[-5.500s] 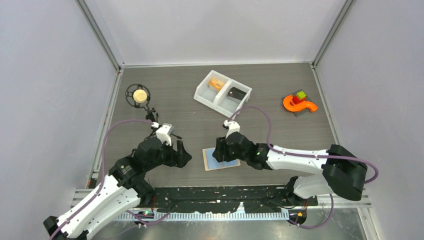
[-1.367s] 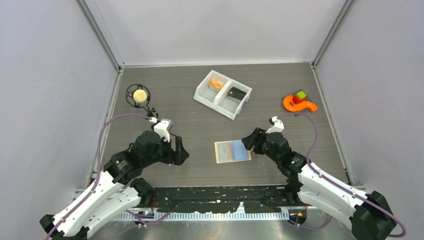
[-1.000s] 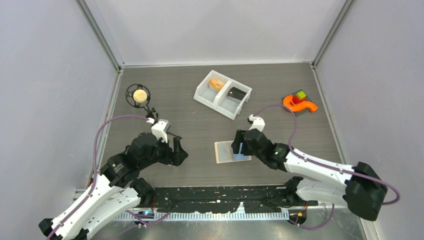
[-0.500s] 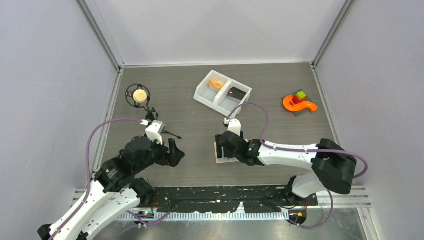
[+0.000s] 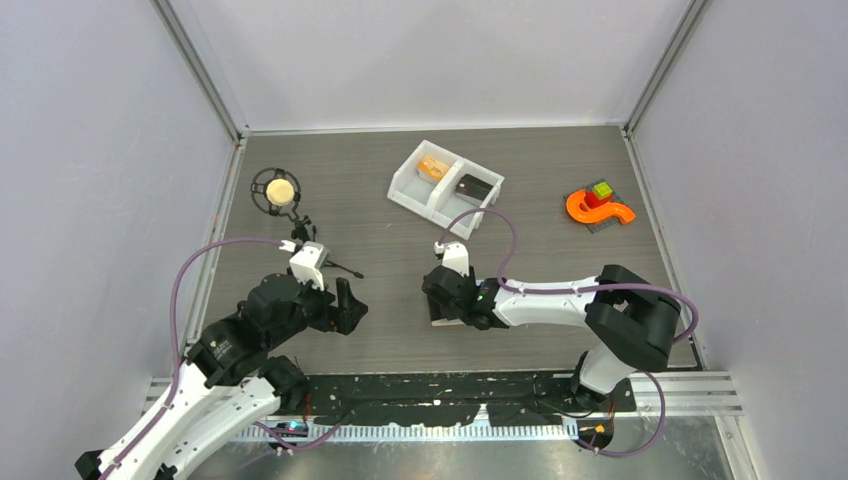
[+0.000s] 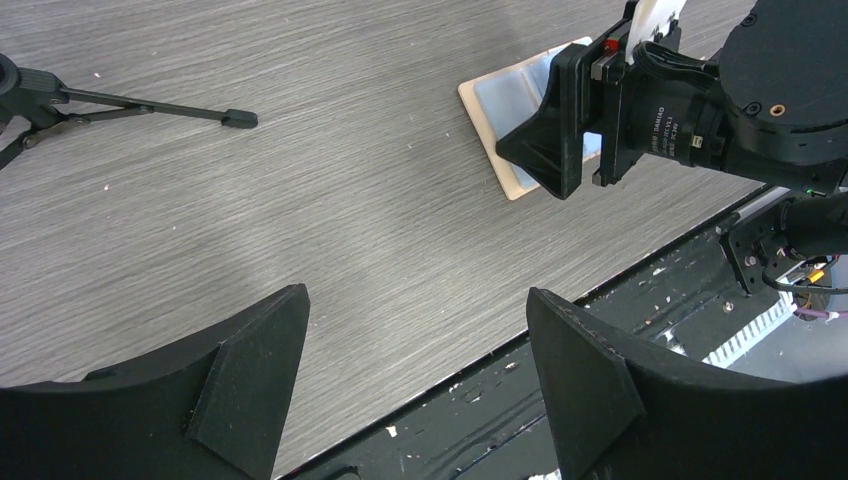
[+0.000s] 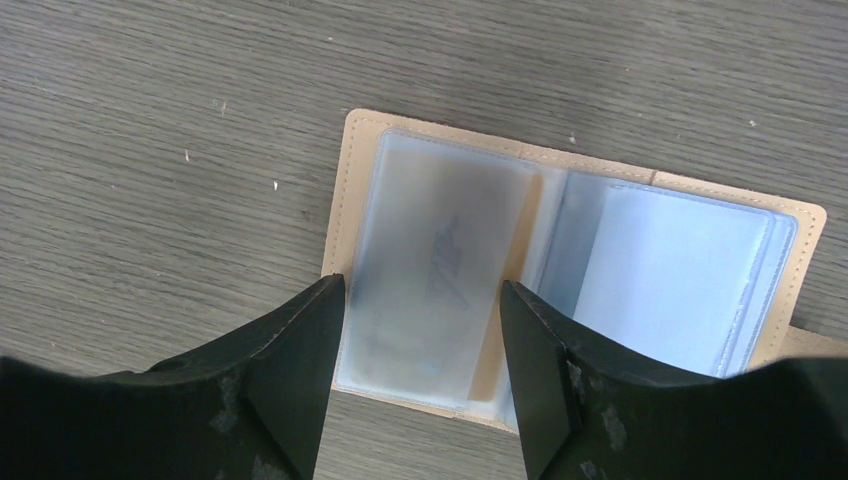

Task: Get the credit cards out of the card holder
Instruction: Remove the credit card from the storage box.

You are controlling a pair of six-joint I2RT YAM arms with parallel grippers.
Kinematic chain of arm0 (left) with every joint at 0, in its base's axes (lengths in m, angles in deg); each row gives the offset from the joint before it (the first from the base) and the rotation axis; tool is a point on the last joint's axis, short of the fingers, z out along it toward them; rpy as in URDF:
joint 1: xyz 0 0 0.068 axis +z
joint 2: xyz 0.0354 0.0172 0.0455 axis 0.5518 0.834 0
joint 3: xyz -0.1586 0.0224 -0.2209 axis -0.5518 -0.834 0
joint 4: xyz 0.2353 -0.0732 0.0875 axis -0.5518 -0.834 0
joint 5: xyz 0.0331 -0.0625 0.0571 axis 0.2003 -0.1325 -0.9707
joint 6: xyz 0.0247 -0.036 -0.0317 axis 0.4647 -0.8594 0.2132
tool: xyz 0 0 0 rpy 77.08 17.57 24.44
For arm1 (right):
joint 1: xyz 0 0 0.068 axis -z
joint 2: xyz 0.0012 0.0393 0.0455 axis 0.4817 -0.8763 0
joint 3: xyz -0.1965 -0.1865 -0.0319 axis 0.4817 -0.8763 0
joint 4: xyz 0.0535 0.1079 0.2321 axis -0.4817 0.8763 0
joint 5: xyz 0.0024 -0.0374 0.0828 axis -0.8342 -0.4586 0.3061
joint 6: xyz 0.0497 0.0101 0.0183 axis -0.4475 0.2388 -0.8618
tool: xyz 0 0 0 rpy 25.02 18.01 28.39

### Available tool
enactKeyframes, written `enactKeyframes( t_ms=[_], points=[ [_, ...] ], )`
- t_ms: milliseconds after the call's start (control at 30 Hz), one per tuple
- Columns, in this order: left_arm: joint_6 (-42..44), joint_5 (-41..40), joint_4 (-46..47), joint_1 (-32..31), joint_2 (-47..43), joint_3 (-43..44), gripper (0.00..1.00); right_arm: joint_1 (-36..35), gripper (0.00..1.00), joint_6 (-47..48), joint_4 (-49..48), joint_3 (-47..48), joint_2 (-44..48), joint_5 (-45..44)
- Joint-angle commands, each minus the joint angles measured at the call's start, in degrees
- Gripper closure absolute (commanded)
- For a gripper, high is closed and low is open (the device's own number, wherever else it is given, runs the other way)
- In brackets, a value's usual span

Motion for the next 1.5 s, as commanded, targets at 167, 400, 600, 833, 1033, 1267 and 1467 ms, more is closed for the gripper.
enactKeyframes(
  t_ms=[167,400,600,833,1033,1267,1467],
  points=[
    [0.2,0.5,1.0,0.1,0.4,0.2,0.17,-0.3,0.41,-0.9,-4.6,-2.1,3.1,0.8],
    [-0.3,1.8,1.2,0.1,2.1,0.9,0.17,0.2,0.50,-1.8,-9.2,-5.2,6.7,4.1],
    [-1.9,3.5,2.8,0.1,3.9,0.1,0.18,0.9,0.52,-2.7,-13.7,-8.5,9.8,6.6],
    [-3.9,7.1,5.5,-0.8,8.6,-0.7,0.20,5.3,0.53,-3.8,-21.2,-14.3,13.5,13.3],
    [-5.8,6.5,9.8,-3.1,12.4,-1.6,0.21,8.9,0.58,-4.8,-27.4,-18.9,14.4,18.6],
    [-6.2,4.5,11.3,-5.9,16.9,0.7,0.21,11.8,0.61,-5.7,-34.6,-23.3,17.2,24.7],
    [-6.4,2.2,12.4,-6.8,19.5,1.5,0.21,14.3,0.68,-5.7,-36.8,-25.8,19.3,27.6]
  ],
)
